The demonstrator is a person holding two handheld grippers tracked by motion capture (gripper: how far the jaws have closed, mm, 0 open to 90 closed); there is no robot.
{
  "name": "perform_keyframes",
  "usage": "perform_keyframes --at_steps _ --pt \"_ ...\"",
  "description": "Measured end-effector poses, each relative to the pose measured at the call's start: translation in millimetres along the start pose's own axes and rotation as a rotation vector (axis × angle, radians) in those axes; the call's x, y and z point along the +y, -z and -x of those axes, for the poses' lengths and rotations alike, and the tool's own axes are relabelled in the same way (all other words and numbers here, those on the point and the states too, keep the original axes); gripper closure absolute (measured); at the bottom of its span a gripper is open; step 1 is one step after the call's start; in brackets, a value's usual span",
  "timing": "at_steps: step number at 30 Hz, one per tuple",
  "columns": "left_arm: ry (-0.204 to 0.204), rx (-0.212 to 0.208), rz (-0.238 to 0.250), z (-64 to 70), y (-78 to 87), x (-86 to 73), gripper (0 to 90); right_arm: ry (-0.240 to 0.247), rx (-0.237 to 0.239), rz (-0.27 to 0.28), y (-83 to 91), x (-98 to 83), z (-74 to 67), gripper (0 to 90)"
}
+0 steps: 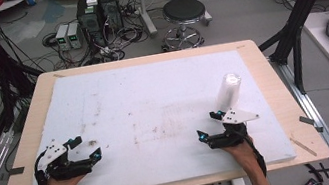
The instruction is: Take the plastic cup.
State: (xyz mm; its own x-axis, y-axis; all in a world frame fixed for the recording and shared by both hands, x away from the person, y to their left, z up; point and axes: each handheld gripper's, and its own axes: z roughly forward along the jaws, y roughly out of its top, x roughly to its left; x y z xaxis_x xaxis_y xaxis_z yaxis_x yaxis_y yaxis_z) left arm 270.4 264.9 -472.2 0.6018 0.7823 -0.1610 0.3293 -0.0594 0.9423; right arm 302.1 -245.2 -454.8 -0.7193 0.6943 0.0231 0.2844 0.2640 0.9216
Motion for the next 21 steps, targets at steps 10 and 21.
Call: perform_keyframes --at_steps 10,21 --pt "-0.008 0.009 -0.006 1.2 -0.4 0.1 8.7 0.004 0.013 0.005 0.9 -0.3 0.1 14.9" --pt "-0.011 0.012 -0.005 1.3 -0.3 0.1 8.7 -0.006 0.036 0.018 1.6 -0.3 2.3 14.9"
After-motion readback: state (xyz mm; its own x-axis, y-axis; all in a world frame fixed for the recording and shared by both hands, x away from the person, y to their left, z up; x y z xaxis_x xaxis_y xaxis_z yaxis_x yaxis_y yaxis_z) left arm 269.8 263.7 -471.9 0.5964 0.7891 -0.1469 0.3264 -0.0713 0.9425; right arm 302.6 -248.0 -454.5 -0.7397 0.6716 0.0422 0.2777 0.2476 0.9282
